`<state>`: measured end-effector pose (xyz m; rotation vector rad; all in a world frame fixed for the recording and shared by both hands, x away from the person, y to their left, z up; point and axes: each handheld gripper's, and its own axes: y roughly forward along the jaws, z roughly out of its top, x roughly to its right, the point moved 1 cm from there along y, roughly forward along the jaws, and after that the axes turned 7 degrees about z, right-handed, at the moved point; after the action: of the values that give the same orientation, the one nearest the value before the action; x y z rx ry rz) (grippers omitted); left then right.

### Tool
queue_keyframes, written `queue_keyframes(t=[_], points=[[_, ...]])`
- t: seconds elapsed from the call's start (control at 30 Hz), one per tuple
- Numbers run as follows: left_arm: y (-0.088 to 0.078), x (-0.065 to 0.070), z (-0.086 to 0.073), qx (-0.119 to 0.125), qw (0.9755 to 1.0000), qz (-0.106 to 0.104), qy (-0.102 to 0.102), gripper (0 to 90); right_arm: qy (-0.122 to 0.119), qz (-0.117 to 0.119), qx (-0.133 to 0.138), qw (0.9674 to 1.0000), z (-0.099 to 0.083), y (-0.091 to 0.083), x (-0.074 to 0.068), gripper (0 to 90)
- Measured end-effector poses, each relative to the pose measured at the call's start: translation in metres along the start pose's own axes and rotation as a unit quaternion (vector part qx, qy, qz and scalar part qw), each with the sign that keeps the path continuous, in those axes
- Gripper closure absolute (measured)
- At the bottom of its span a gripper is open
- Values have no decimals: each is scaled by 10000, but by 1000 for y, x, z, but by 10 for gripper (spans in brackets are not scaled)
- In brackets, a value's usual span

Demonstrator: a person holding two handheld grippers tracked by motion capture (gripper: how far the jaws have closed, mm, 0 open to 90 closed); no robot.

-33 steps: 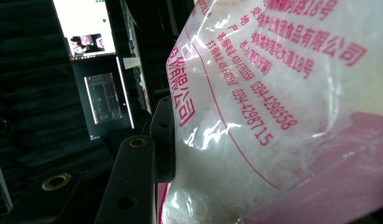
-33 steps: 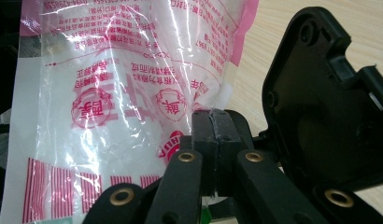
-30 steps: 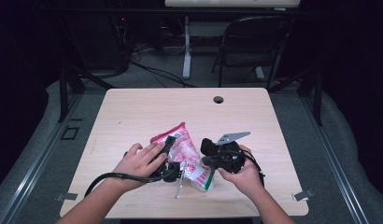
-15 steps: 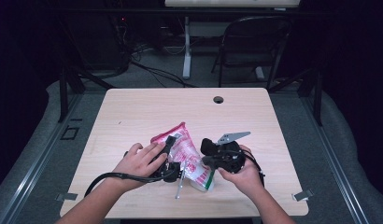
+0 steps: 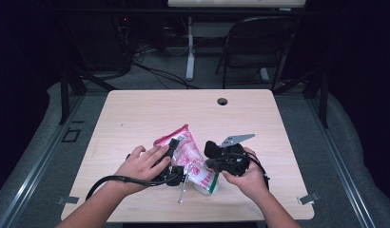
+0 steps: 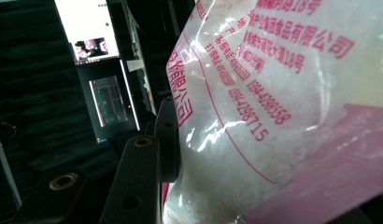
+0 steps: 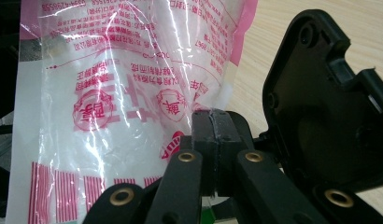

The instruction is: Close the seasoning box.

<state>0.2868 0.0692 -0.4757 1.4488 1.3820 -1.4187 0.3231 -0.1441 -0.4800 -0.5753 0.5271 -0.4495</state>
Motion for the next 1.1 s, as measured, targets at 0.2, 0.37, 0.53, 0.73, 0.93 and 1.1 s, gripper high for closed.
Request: queue_keyframes(t=[0.2,0.37,0.53,0.73,0.93,1.1], points=[[-1,-1,0,6,9999,76,106,681,0,3,14,10000,0,0,0,900],[-1,0,0,0,9999,100,107,684,5,-7,35,10000,0,0,0,900],[-1,0,0,6,9998,130,121,686,-11,-10,8,10000,0,-1,-1,900],[-2,0,1,-1,9997,159,171,687,-14,-15,-4,10000,0,0,-1,900],[-2,-1,1,-7,9996,187,191,689,-22,1,24,10000,1,0,-2,900],[-2,-1,2,-8,9995,214,230,691,-32,-11,8,10000,1,1,-3,900]])
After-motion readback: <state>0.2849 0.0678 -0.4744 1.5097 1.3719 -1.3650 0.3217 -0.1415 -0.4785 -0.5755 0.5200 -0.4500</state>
